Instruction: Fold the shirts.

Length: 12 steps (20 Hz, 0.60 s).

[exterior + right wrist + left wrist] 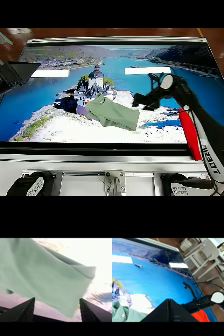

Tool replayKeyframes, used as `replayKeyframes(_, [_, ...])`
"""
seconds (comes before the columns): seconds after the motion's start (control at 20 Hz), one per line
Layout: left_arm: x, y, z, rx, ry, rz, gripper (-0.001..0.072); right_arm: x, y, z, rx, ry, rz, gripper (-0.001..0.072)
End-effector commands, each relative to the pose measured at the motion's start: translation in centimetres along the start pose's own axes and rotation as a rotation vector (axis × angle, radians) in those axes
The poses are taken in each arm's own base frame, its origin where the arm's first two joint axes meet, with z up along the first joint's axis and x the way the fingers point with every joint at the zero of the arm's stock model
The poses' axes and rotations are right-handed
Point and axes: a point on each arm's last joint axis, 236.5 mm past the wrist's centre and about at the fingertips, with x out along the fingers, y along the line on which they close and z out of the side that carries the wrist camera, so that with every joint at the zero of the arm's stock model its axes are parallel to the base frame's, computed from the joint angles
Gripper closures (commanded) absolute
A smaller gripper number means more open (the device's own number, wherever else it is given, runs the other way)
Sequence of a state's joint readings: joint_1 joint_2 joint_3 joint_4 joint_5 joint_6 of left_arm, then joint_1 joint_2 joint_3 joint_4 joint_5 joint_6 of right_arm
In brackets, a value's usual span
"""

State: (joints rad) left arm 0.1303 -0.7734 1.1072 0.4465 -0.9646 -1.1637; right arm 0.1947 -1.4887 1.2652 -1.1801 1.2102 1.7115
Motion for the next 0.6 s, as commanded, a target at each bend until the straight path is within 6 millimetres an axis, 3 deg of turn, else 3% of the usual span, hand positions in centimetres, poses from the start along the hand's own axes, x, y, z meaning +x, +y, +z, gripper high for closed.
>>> replayKeyframes(0.0, [0.0,0.3,-0.3,0.002,0.011,0.008,0.0673,0.2,-6.5,-5.0,0.14,0.172,-0.094,0.0033])
replayKeyframes(0.2, [-0.1,1.8,-1.0,0.0,0.037,0.073,0.0673,4.8,-3.9,-3.9,0.195,0.072,0.039,0.0033])
replayKeyframes(0.5, [-0.2,3.0,-1.5,-0.029,0.057,0.123,0.0673,8.3,0.0,-3.6,0.177,0.091,0.19,0.0034])
replayKeyframes(0.55, [-0.2,3.1,-1.5,-0.025,0.06,0.13,0.0673,8.7,0.8,-3.7,0.169,0.098,0.224,0.0065])
